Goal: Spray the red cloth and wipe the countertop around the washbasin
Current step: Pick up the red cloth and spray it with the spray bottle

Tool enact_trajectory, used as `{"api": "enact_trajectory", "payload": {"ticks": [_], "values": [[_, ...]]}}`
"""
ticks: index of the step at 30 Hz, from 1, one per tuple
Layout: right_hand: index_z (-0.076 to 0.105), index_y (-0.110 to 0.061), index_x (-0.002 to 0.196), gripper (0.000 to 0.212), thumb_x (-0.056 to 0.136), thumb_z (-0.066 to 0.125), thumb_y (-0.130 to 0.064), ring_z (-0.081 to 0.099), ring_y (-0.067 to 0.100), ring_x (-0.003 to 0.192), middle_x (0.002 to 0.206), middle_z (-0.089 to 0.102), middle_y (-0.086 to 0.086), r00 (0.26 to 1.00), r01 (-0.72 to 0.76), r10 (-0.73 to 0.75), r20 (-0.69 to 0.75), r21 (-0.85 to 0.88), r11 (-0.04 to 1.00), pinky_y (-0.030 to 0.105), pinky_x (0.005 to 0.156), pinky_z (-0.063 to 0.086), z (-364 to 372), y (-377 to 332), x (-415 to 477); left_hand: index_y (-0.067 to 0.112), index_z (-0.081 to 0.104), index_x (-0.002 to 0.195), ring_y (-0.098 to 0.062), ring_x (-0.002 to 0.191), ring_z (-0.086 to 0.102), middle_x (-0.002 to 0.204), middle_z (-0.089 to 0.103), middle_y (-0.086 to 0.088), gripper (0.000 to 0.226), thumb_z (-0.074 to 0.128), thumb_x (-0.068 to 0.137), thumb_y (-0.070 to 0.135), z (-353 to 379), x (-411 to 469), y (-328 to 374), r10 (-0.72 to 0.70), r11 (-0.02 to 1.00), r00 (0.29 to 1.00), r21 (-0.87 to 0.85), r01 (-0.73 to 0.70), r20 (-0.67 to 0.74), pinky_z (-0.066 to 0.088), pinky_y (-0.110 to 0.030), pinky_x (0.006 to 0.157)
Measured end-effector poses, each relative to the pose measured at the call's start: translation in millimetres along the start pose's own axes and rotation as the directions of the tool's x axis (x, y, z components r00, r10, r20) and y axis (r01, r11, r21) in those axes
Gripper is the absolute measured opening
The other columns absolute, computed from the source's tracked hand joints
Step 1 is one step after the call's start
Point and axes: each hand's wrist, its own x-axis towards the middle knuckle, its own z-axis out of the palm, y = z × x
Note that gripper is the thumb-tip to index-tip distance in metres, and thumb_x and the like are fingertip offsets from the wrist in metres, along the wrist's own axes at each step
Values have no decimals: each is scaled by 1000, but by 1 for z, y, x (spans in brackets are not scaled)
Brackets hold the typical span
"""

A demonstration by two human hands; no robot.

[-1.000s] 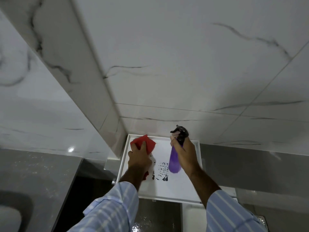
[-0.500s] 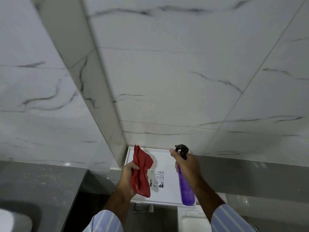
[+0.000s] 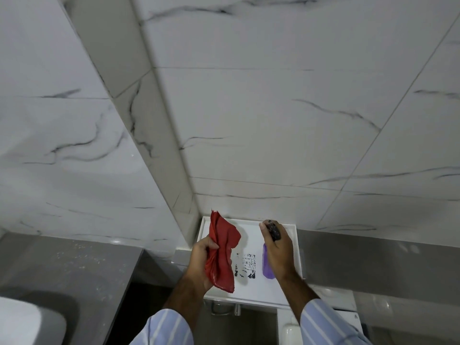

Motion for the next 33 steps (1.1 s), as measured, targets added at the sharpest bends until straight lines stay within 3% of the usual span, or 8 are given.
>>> {"api": "enact_trajectory", "payload": {"ticks": [3, 10, 16, 18, 22, 25, 28, 33], "values": [[69, -22, 100, 8, 98, 72, -15, 70, 3, 87, 87, 74, -8, 999, 33, -32, 21, -45, 998, 8, 80, 51, -1, 10, 1, -1, 56, 116, -29, 60, 61, 81, 61, -20, 50, 50, 67, 7, 1, 5, 0, -1, 1000, 1000, -6, 2, 11, 54, -33, 60], [62, -29, 109, 42, 80, 91, -24, 70, 25, 79, 80, 71, 6, 985, 59, -24, 171, -202, 978, 26, 84, 59, -13, 40, 7, -3, 59, 114, -30, 63, 60, 84, 62, -20, 51, 53, 64, 9, 0, 17, 2, -10, 1000, 999, 11, 10, 35, 52, -36, 65], [67, -26, 119, 43, 82, 89, -33, 65, 12, 72, 72, 66, -10, 965, 130, -44, 258, -326, 936, 30, 83, 58, -11, 28, 20, -2, 56, 120, -31, 69, 60, 88, 61, -21, 53, 51, 68, 10, 1, 21, 5, -22, 1000, 998, -6, 22, 61, 54, -37, 66], [69, -27, 122, 51, 79, 92, -39, 63, 7, 69, 73, 65, -13, 936, 134, 13, 351, -390, 911, 30, 80, 58, -15, 9, 26, -3, 58, 121, -32, 70, 63, 89, 62, -21, 54, 54, 70, 14, 3, 20, 5, -10, 999, 994, -51, 16, 105, 54, -38, 69], [72, -31, 101, 43, 69, 95, -47, 60, 10, 48, 68, 66, -2, 867, 79, 152, 475, -432, 899, 23, 56, 55, -18, -38, 29, 3, 69, 128, -36, 92, 69, 112, 71, -21, 55, 65, 86, 38, 10, 20, 6, 83, 966, 975, -259, -28, 206, 55, -50, 85], [71, -31, 80, 23, 73, 91, -38, 61, 15, 40, 54, 65, -1, 858, 74, 187, 478, -476, 876, 24, 52, 53, -14, -72, 30, 13, 64, 142, -38, 106, 65, 142, 62, -17, 69, 62, 89, 57, 24, 16, 7, 98, 951, 969, -307, -25, 225, 53, -52, 91], [63, -25, 57, 34, 78, 88, -35, 61, 14, 39, 48, 66, -1, 871, 50, 225, 437, -535, 843, 19, 48, 51, -4, -96, 30, 12, 62, 145, -38, 108, 66, 140, 63, -18, 71, 65, 86, 53, 32, 11, 11, 97, 945, 977, -327, -30, 191, 51, -50, 96], [73, -11, 82, 35, 67, 95, -33, 64, 20, 45, 62, 72, 8, 674, -161, 532, 513, -601, 783, 27, 51, 56, 7, -120, 19, -1, 72, 129, -40, 104, 74, 123, 73, -25, 61, 56, 90, 43, 38, 6, 23, 147, 949, 974, -303, -89, 173, 60, -48, 93]]}}
